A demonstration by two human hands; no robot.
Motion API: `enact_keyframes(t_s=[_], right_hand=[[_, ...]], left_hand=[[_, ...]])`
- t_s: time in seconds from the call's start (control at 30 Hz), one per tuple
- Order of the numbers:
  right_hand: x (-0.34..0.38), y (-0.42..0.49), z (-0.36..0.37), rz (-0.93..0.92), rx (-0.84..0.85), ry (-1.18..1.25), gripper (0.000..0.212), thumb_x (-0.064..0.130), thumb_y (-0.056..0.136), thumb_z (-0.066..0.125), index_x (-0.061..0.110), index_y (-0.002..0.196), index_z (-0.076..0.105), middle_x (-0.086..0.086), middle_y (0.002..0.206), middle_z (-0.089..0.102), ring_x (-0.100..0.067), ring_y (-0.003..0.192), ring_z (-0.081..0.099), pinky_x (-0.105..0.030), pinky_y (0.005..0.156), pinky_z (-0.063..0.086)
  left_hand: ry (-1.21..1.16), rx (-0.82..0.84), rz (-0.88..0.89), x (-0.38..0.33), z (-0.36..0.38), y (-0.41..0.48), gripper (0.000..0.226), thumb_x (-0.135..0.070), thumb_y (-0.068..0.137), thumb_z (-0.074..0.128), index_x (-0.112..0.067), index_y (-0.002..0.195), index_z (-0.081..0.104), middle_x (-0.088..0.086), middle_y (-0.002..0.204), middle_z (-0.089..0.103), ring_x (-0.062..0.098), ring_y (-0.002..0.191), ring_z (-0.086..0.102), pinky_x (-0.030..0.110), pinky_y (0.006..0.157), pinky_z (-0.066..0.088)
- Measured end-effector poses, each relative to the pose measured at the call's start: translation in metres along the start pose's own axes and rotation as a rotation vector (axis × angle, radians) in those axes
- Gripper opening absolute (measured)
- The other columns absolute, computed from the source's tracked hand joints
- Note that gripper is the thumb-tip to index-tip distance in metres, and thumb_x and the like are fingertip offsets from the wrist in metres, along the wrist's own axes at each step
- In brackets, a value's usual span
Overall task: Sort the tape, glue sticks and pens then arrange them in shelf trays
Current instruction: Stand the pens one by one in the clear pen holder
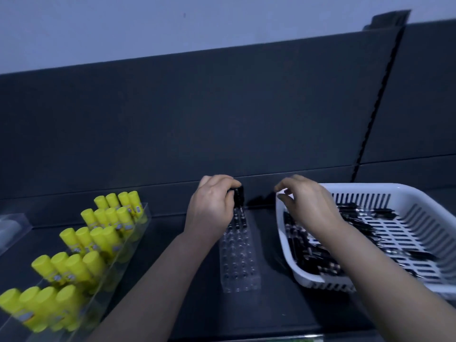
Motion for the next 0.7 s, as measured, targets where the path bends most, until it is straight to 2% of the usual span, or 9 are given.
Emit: enact_keyframes(t_s=[0.13,0.23,0.33,0.43,0.53,0.7], right_hand=[[-0.053,-0.028,-0.026,0.082,0.050,-0.192,0.020,0.019,0.091,0.054,0.031,0.102,0.066,0.007,0.104,0.063,-0.023,0.094,0.063,-0.030,0.068,0.043],[-0.090,-0.051,-0.042,0.142,0.083,-0.246,0.020,0.022,0.092,0.055,0.032,0.103,0.067,0.008,0.106,0.065,-0.021,0.095,0.064,-0.030,0.069,0.045],[-0.118,-0.074,-0.055,0.206,0.104,-0.257,0.020,0.022,0.092,0.055,0.033,0.104,0.066,0.011,0.109,0.064,-0.017,0.098,0.063,-0.031,0.071,0.049],[-0.141,-0.093,-0.064,0.280,0.116,-0.230,0.021,0.022,0.092,0.055,0.035,0.103,0.066,0.011,0.109,0.064,-0.015,0.098,0.062,-0.030,0.067,0.047],[-0.160,-0.103,-0.071,0.339,0.097,-0.242,0.026,0.019,0.091,0.053,0.036,0.104,0.066,0.011,0.110,0.065,-0.016,0.098,0.062,-0.029,0.061,0.041],[-0.176,-0.114,-0.080,0.386,0.075,-0.213,0.025,0.022,0.092,0.051,0.036,0.107,0.066,0.011,0.112,0.064,-0.015,0.103,0.060,-0.027,0.064,0.035]], left_hand=[[-0.013,0.099,0.065,-0.038,0.032,0.003,0.023,-0.003,0.087,0.059,-0.015,0.103,0.070,-0.006,0.104,0.068,0.016,0.100,0.055,0.028,0.082,0.049],[0.009,0.280,0.077,-0.068,0.058,0.006,0.023,-0.011,0.091,0.055,-0.020,0.108,0.068,-0.008,0.105,0.066,0.014,0.103,0.051,0.027,0.085,0.045],[0.044,0.502,0.100,-0.095,0.084,0.007,0.023,-0.016,0.093,0.053,-0.025,0.109,0.067,-0.009,0.106,0.066,0.012,0.105,0.051,0.027,0.085,0.043],[0.023,0.691,0.119,-0.121,0.107,0.005,0.019,-0.018,0.092,0.058,-0.024,0.106,0.069,-0.009,0.106,0.068,0.009,0.100,0.060,0.029,0.086,0.049],[-0.017,0.809,0.154,-0.149,0.127,0.003,0.016,-0.020,0.091,0.063,-0.022,0.105,0.071,-0.008,0.104,0.071,0.007,0.092,0.065,0.031,0.086,0.053],[-0.053,0.984,0.258,-0.198,0.157,-0.001,0.020,-0.032,0.087,0.069,-0.024,0.105,0.072,-0.009,0.102,0.071,0.006,0.091,0.064,0.031,0.085,0.053]])
Point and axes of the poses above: each hand's wrist, its own y-axis towards the middle knuckle, its own z-axis out of the palm, x = y × z, the point moved 2 cm from there along y, towards the middle knuckle
